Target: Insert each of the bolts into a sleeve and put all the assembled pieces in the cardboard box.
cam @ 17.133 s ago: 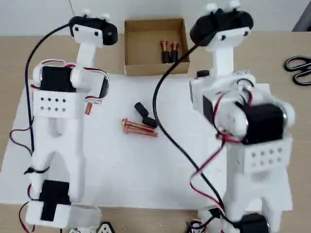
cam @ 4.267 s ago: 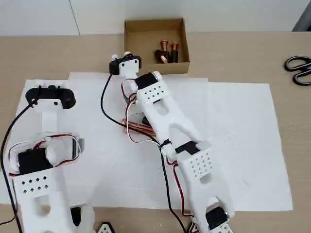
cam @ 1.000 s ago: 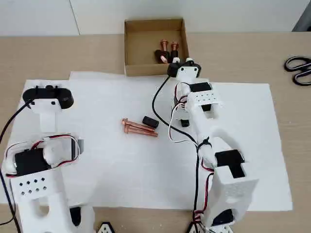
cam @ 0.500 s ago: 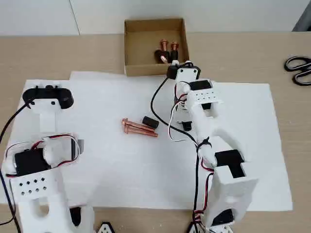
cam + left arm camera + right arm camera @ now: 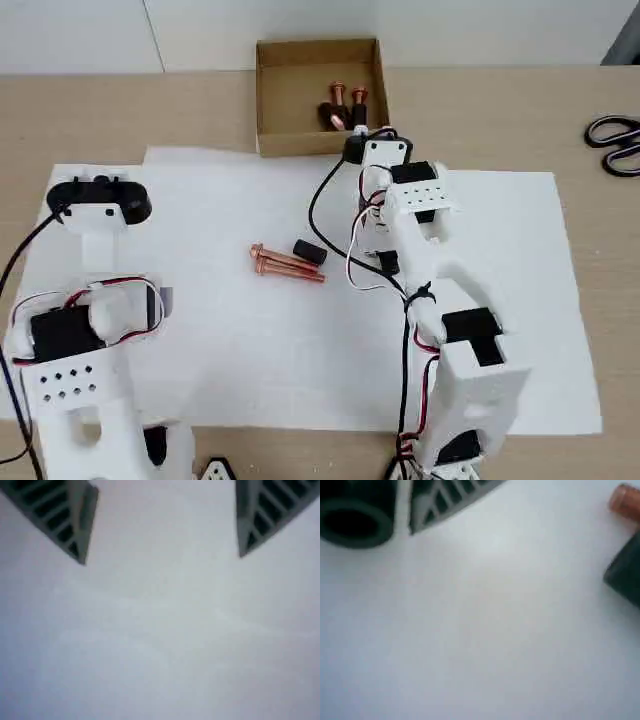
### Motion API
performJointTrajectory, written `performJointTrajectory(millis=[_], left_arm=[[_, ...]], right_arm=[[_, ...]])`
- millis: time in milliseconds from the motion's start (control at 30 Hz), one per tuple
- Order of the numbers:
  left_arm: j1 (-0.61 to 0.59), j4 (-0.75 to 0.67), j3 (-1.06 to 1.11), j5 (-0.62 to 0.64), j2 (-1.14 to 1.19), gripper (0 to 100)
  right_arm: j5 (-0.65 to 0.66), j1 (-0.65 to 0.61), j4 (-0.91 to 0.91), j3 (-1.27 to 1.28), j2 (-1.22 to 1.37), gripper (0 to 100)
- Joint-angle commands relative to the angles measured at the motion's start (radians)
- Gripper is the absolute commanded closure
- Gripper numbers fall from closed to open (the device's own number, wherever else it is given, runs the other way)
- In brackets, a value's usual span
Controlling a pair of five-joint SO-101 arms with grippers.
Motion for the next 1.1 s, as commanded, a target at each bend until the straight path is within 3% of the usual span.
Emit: performJointTrajectory(millis=[0, 300, 1067], left_arm=[[-0.002, 0.003, -0.044, 0.008, -0.018, 82], [-0.002, 0.003, -0.044, 0.008, -0.018, 82], [-0.002, 0.003, -0.044, 0.008, -0.018, 82]], right_arm=[[0.009, -0.005, 0.004, -0.052, -0.016, 86.4], [0.009, -0.005, 0.068, -0.052, -0.015, 86.4], [0.003, -0.004, 0.008, -0.009, 0.035, 86.5]])
